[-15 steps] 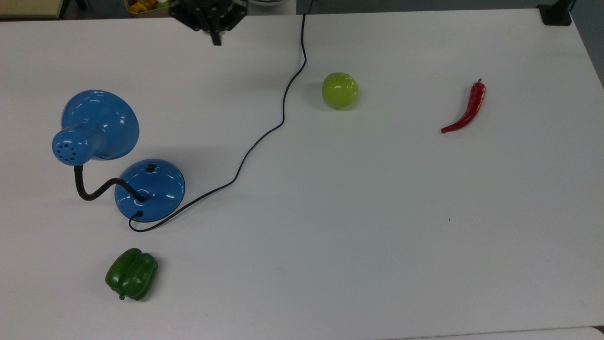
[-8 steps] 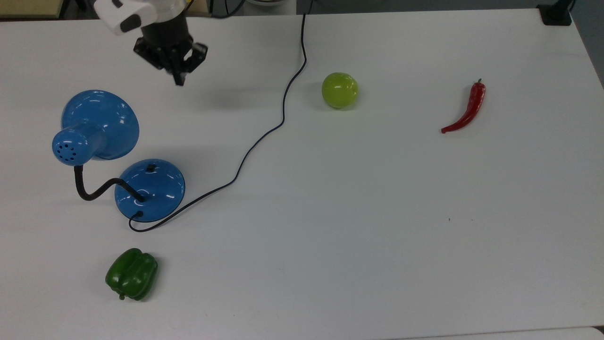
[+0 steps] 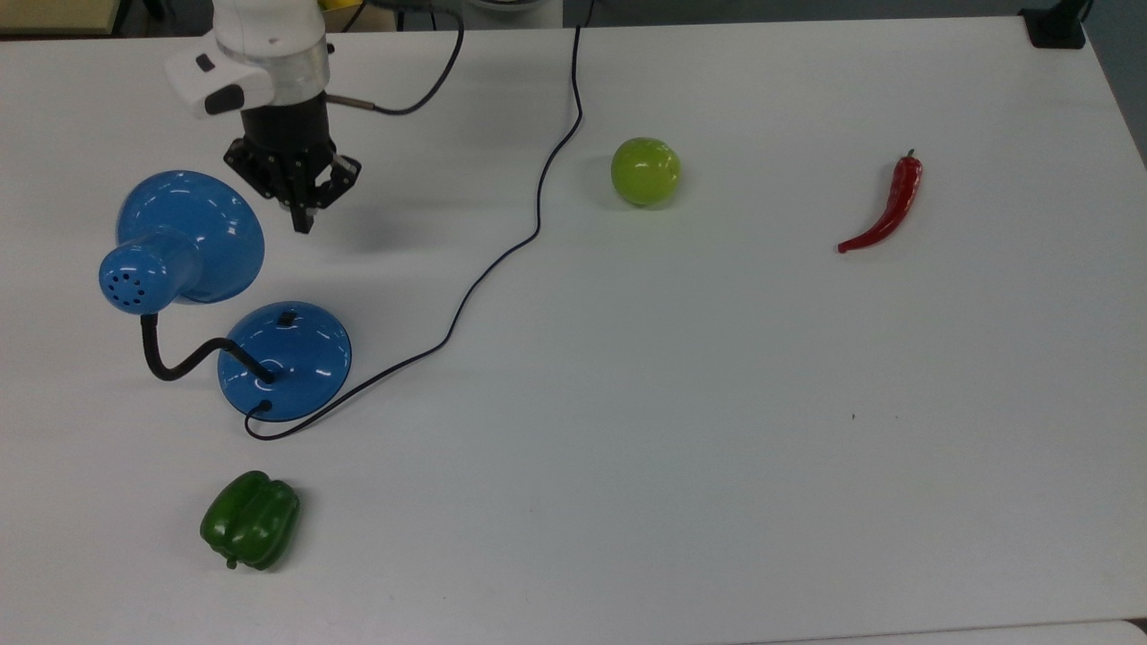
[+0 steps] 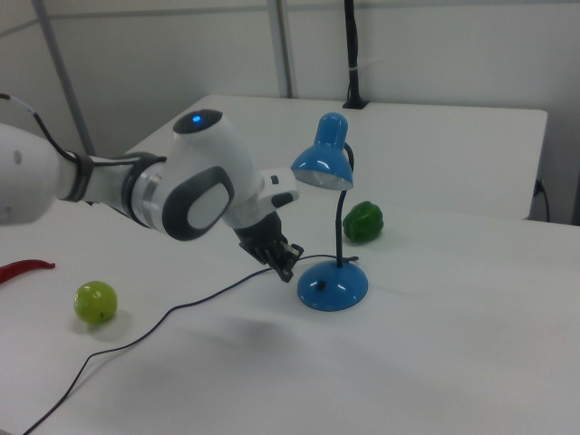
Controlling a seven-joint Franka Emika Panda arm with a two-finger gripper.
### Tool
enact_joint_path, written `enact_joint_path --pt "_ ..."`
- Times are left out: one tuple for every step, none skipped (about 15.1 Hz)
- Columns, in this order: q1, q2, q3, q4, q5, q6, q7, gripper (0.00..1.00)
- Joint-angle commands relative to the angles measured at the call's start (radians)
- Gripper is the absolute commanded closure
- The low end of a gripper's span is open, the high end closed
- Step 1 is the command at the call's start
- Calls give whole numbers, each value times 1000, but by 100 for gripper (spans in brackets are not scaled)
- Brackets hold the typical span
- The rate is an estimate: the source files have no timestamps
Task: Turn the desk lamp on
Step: 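Move the gripper over the blue lamp's round base toward its switch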
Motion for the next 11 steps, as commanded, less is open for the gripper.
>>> enact_joint_path --pt "-4 58 -7 -4 34 149 -4 100" --pt "-5 74 -7 -3 42 190 -4 100" --pt "-11 87 -7 -1 53 222 -4 100" --pt "-14 96 -7 1 62 246 -4 100" --pt "-14 104 -7 1 63 261 -4 100" --pt "-14 117 -7 2 63 278 -4 100" --pt "-14 134 -7 7 63 302 -4 100" --pt "-14 153 -7 19 63 324 -4 100" --pt "-18 167 -7 25 63 332 -4 100" --pt "-22 179 -7 42 65 332 -4 100" --pt "-28 190 -7 59 66 332 -4 100"
